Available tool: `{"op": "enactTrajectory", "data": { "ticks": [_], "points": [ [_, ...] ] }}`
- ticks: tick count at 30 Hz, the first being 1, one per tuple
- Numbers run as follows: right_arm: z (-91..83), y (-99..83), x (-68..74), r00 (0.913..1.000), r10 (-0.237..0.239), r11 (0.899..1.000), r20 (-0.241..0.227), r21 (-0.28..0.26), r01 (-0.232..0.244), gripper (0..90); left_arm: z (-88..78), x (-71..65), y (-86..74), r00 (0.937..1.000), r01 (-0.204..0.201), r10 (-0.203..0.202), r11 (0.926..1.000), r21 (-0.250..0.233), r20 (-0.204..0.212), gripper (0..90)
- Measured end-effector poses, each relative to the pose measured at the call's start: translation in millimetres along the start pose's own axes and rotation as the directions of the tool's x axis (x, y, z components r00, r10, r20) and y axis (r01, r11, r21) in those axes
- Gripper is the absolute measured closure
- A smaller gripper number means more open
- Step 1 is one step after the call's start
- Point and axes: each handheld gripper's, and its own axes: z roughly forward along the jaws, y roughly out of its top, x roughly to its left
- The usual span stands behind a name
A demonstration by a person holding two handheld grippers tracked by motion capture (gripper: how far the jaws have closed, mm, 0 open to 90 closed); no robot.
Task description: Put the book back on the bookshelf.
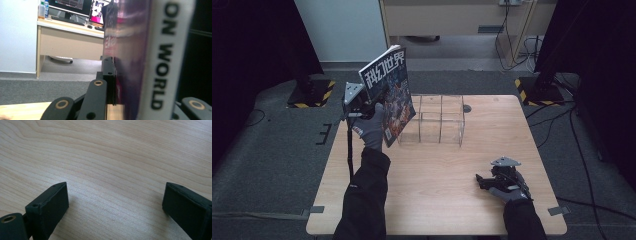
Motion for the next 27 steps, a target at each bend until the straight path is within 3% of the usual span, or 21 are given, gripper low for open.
{"op": "enactTrajectory", "data": {
  "ticks": [15,21,27],
  "points": [
    [-0.2,-0.2,0.5,1.0,0.004,1.0,0.0,0.001,-0.004,6.8,24.1,-7.6,-21.4,0.9993,-0.016,0.016,0.9999,0.004,-0.034,81.7],
    [-0.3,-0.2,0.5,1.0,0.004,1.0,-0.001,0.001,-0.004,6.8,27.8,-3.2,-31.8,0.999,0.006,-0.006,1.0,0.005,-0.044,81.7],
    [-0.2,-0.2,0.6,1.0,0.004,1.0,-0.001,0.001,-0.004,6.8,33.6,-2.8,-44.7,0.9984,-0.001,0.002,0.9998,0.02,-0.056,81.6]
  ]
}}
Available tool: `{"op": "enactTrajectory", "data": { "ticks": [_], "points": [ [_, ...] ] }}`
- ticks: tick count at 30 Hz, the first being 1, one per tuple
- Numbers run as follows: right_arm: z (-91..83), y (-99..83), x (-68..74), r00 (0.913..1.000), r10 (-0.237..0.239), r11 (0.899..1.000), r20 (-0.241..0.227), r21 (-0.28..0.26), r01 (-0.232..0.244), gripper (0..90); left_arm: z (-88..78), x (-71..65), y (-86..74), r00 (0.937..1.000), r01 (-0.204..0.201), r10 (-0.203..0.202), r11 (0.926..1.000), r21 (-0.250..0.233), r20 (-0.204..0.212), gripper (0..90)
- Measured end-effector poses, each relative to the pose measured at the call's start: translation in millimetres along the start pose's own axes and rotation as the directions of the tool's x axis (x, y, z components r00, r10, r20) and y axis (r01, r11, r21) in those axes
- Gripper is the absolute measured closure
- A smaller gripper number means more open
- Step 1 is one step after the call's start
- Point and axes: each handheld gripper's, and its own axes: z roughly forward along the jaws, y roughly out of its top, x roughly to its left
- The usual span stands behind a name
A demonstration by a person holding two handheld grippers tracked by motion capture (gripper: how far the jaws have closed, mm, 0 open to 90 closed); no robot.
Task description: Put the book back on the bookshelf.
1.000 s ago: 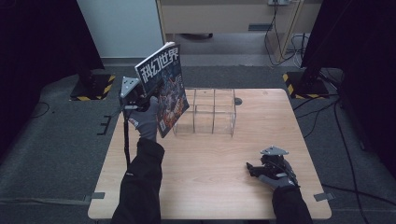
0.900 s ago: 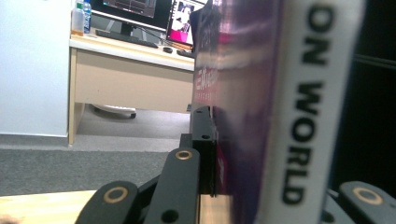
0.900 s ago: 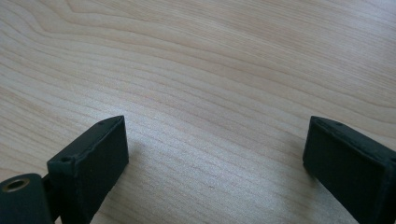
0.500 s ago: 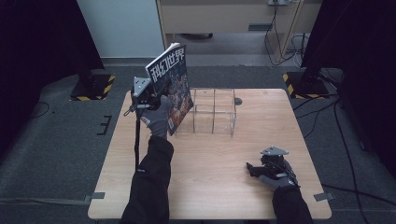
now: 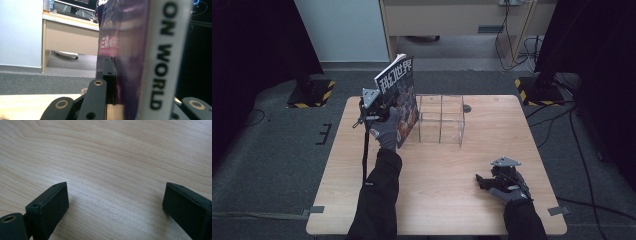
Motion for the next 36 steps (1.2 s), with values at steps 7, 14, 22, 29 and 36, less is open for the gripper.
{"op": "enactTrajectory", "data": {
  "ticks": [7,14,22,29,36],
  "points": [
    [0.0,0.0,0.0,1.0,0.0,1.0,0.0,0.0,0.0,6.8,2.5,2.9,-9.7,0.9999,0.01,-0.01,0.9999,0.004,-0.011,81.6],
    [0.0,0.0,0.0,1.0,0.0,1.0,0.0,0.0,0.0,6.7,4.4,3.4,-19.6,0.9998,-0.007,0.007,1.0,-0.003,-0.018,81.4],
    [0.0,-0.1,0.1,1.0,0.0,1.0,-0.002,0.0,0.0,6.6,6.7,4.4,-30.8,0.9998,0.0,-0.001,1.0,-0.004,-0.017,81.3],
    [0.0,-0.1,0.2,1.0,0.0,1.0,-0.001,-0.001,0.0,6.7,9.2,9.3,-48.2,0.9993,0.033,-0.033,0.9995,0.002,-0.018,81.0],
    [-0.1,-0.1,0.2,1.0,-0.002,1.0,-0.001,-0.001,0.002,6.7,7.2,11.7,-59.0,0.9981,0.06,-0.061,0.9979,-0.024,-0.011,80.7]
  ]
}}
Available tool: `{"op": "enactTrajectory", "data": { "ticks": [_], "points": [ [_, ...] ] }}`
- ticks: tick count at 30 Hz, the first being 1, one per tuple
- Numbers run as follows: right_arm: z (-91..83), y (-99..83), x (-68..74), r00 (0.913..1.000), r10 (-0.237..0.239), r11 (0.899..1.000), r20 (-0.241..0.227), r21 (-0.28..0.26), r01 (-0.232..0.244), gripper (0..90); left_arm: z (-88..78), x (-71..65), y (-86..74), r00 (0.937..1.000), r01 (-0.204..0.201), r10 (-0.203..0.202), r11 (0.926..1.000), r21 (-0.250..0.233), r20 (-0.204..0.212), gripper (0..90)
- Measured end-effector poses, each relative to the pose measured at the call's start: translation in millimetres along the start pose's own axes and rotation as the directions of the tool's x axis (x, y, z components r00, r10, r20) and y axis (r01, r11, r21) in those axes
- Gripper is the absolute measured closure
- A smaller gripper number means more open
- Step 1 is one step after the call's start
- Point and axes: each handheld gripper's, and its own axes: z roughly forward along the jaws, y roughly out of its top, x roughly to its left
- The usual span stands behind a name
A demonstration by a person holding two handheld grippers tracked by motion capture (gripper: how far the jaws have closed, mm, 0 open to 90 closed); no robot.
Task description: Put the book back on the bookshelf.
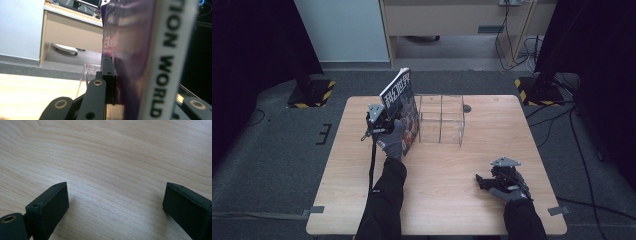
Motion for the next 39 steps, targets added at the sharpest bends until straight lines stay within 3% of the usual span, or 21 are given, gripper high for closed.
{"op": "enactTrajectory", "data": {
  "ticks": [9,19,24,30,36,39],
  "points": [
    [0.3,-0.2,0.1,1.0,-0.005,1.0,0.001,-0.003,0.005,6.6,-9.1,9.9,-5.0,0.9993,0.031,-0.031,0.9995,0.005,-0.021,77.1],
    [0.2,-0.2,0.4,1.0,-0.004,1.0,0.002,-0.002,0.004,6.6,-20.7,18.7,-14.3,0.9994,0.029,-0.029,0.9996,-0.008,-0.021,73.1],
    [0.2,-0.3,0.4,1.0,-0.006,1.0,0.001,-0.002,0.006,6.6,-27.1,18.4,-17.1,0.9995,0.022,-0.022,0.9997,-0.011,-0.023,64.4],
    [0.3,-0.2,0.5,1.0,-0.004,1.0,0.002,-0.002,0.004,6.5,-39.8,20.5,-17.8,0.9994,-0.002,0.001,0.9998,-0.022,-0.036,45.5],
    [0.4,-0.1,0.3,1.0,-0.006,1.0,0.001,-0.003,0.006,6.4,-59.4,15.0,-17.5,0.9987,-0.05,0.05,0.9987,0.002,0.0,31.7],
    [0.3,-0.1,0.3,1.0,-0.008,1.0,0.0,-0.002,0.008,6.3,-68.4,13.7,-13.3,0.9989,-0.047,0.047,0.9988,0.016,0.004,29.5]
  ]
}}
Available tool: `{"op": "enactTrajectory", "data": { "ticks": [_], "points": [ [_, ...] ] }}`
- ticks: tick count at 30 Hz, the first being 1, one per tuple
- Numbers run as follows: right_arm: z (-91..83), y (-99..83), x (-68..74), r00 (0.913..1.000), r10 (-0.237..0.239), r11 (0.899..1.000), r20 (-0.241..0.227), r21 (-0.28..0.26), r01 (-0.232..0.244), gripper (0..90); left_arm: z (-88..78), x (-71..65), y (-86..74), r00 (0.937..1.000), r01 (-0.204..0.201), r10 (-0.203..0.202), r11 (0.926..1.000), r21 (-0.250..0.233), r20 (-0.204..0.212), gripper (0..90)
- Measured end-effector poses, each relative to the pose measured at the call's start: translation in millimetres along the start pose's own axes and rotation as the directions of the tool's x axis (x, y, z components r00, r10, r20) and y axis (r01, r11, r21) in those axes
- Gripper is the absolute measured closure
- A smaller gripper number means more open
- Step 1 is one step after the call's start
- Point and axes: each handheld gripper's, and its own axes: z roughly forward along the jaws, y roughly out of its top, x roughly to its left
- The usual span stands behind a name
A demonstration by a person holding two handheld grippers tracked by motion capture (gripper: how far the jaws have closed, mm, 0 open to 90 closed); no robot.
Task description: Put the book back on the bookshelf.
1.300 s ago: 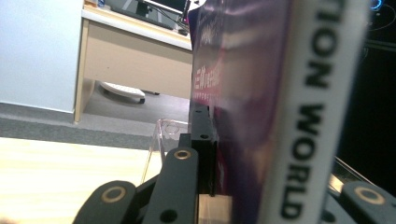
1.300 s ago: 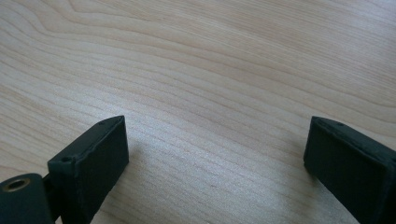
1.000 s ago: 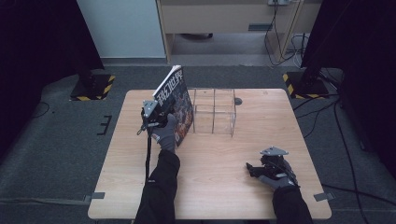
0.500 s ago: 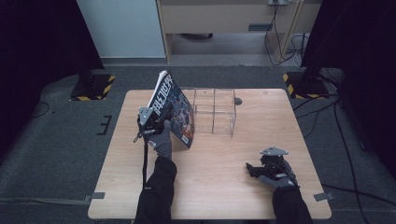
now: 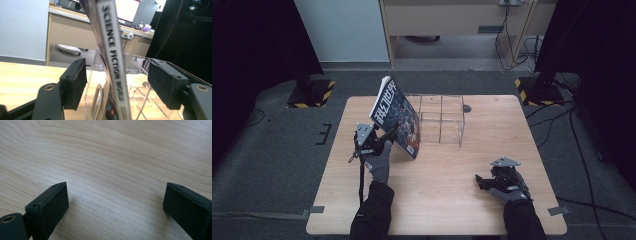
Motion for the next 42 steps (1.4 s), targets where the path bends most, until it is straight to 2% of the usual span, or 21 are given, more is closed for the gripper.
{"op": "enactTrajectory", "data": {
  "ticks": [4,6,7,8,9,11,12,14,16,18,23,24,26,29,34,37,38,39,40,41,42],
  "points": [
    [0.2,0.1,0.3,1.0,0.002,1.0,0.001,0.0,-0.002,6.1,-5.5,1.1,8.3,0.9999,-0.014,0.014,0.9985,0.053,-0.006,25.5],
    [-0.1,-0.1,0.6,1.0,0.003,1.0,0.002,0.002,-0.003,6.1,-7.6,2.0,13.5,0.9997,-0.023,0.023,0.9973,0.07,0.005,24.2],
    [-0.3,-0.2,0.6,1.0,0.002,1.0,0.001,0.003,-0.002,6.0,-8.5,1.8,15.5,0.9993,-0.038,0.038,0.9962,0.078,0.002,23.2],
    [-0.3,-0.2,0.6,1.0,0.002,1.0,0.001,0.003,-0.002,6.0,-10.4,1.8,19.0,0.9971,-0.076,0.076,0.9933,0.088,0.001,23.1],
    [-0.4,-0.2,0.8,1.0,0.004,1.0,0.0,0.004,-0.004,5.9,-11.7,2.3,20.7,0.9964,-0.085,0.085,0.9919,0.095,0.009,23.1],
    [-0.4,-0.4,0.9,1.0,0.002,1.0,0.0,0.003,-0.002,5.9,-16.0,6.9,23.6,0.9972,-0.054,0.047,0.9903,0.128,0.059,22.4],
    [-0.6,-0.5,1.0,1.0,0.004,1.0,0.002,0.004,-0.004,5.9,-19.0,8.5,23.7,0.9965,-0.068,0.06,0.9875,0.142,0.058,22.0],
    [-0.7,-0.6,1.3,1.0,0.006,1.0,0.004,0.004,-0.006,5.9,-25.0,10.9,22.7,0.9909,-0.13,0.121,0.9736,0.188,0.059,21.4],
    [-0.8,-0.7,1.5,1.0,0.008,1.0,0.004,0.004,-0.008,5.8,-32.2,14.4,19.9,0.9866,-0.16,0.149,0.9612,0.224,0.065,21.0],
    [-0.8,-0.7,1.5,1.0,0.008,1.0,0.003,0.004,-0.008,5.8,-39.4,18.9,16.5,0.9861,-0.159,0.142,0.9548,0.251,0.086,20.9],
    [-1.2,-1.1,2.0,0.9999,0.012,1.0,0.004,0.003,-0.012,5.8,-61.7,34.8,7.0,0.9862,-0.151,0.123,0.9434,0.295,0.111,19.8],
    [-1.3,-1.2,2.0,0.9999,0.011,1.0,0.004,0.004,-0.011,5.8,-73.1,42.2,2.9,0.9869,-0.149,0.121,0.9395,0.308,0.107,19.7],
    [-1.2,-1.2,2.0,0.9999,0.01,1.0,0.004,0.004,-0.01,5.7,-77.3,44.9,1.5,0.9874,-0.143,0.114,0.9388,0.313,0.11,19.2],
    [-1.4,-1.2,2.0,0.9999,0.01,1.0,0.004,0.006,-0.011,5.6,-92.5,54.9,-4.9,0.988,-0.142,0.112,0.9276,0.345,0.107,18.6],
    [-1.5,-1.5,2.5,0.9998,0.016,1.0,0.011,0.004,-0.016,5.5,-107.3,72.9,-17.9,0.9911,-0.126,0.097,0.9045,0.408,0.091,17.8],
    [-1.8,-1.9,2.5,0.9998,0.014,1.0,0.012,0.003,-0.014,5.5,-108.6,80.5,-24.4,0.9939,-0.107,0.083,0.8869,0.449,0.073,17.8],
    [-1.9,-1.9,2.5,0.9998,0.016,1.0,0.014,0.004,-0.016,5.5,-107.8,83.3,-28.3,0.9937,-0.111,0.089,0.8743,0.473,0.068,17.8],
    [-2.0,-1.9,2.6,0.9998,0.016,1.0,0.015,0.004,-0.016,5.6,-107.4,84.5,-30.9,0.9936,-0.113,0.094,0.8677,0.484,0.062,17.8],
    [-2.2,-2.0,2.7,0.9997,0.017,1.0,0.017,0.004,-0.017,5.7,-106.8,85.6,-34.1,0.9933,-0.115,0.104,0.8563,0.503,0.051,17.9],
    [-2.7,-1.9,2.7,0.9996,0.021,1.0,0.017,0.009,-0.021,5.8,-106.1,86.8,-37.1,0.9922,-0.121,0.118,0.8398,0.529,0.041,17.9],
    [-2.7,-1.9,2.7,0.9996,0.021,1.0,0.017,0.009,-0.021,5.8,-105.7,87.7,-38.6,0.9908,-0.127,0.132,0.8311,0.541,0.029,17.9]
  ]
}}
